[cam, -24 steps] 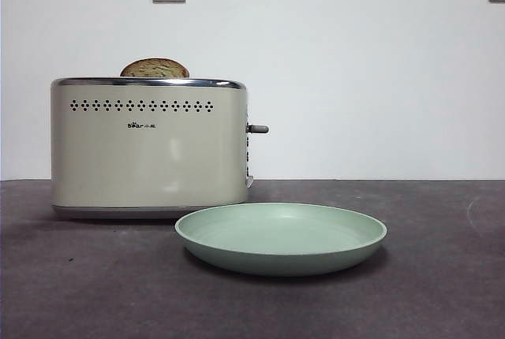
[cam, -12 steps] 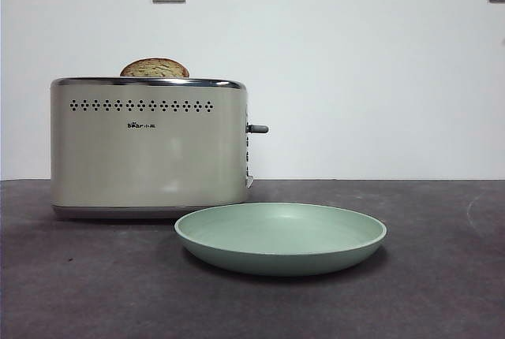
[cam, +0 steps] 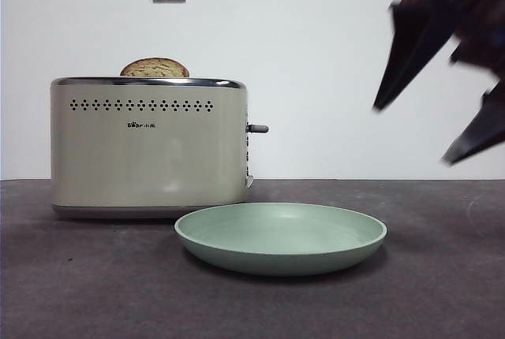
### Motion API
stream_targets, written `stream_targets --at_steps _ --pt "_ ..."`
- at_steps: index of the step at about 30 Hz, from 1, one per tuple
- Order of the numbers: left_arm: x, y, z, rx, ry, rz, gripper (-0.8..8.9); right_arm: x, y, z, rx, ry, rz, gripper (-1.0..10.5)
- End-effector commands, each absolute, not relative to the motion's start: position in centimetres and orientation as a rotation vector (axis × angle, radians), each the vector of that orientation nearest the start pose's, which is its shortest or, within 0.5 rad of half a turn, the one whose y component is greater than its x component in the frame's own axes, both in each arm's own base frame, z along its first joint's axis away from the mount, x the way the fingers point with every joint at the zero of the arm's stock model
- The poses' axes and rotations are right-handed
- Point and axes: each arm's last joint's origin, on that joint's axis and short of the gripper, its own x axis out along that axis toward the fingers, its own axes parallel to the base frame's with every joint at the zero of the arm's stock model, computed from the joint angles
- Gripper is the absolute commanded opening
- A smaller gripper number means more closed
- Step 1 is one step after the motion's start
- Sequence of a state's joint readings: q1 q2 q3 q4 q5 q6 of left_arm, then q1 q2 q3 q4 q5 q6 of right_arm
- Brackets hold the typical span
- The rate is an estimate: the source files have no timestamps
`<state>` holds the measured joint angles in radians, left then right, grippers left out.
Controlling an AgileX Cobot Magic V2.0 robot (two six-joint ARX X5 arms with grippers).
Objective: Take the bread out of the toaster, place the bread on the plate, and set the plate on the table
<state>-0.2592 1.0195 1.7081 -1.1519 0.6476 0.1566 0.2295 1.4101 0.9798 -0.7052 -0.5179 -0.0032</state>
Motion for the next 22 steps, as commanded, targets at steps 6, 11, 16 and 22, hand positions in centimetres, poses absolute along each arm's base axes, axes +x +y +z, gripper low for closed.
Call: stream_targets --at_steps 6,11,16,22 --pt "10.4 -4.6 48.9 0.049 0.407 -0.936 -0.07 27.8 9.0 19.3 0.172 1.216 0.663 5.6" --pt "10.3 -4.6 48.9 0.047 0.415 -0.936 -0.08 28.5 9.5 17.9 0.154 1.232 0.65 5.2" --pt "10.4 -4.6 48.8 0.046 0.418 -0.936 -0.08 28.8 10.2 17.3 0.143 1.23 0.666 4.3" --pt "10.3 -4.6 48.8 0.044 0.428 -0.935 -0.08 29.0 11.2 15.9 0.117 1.261 0.664 4.3"
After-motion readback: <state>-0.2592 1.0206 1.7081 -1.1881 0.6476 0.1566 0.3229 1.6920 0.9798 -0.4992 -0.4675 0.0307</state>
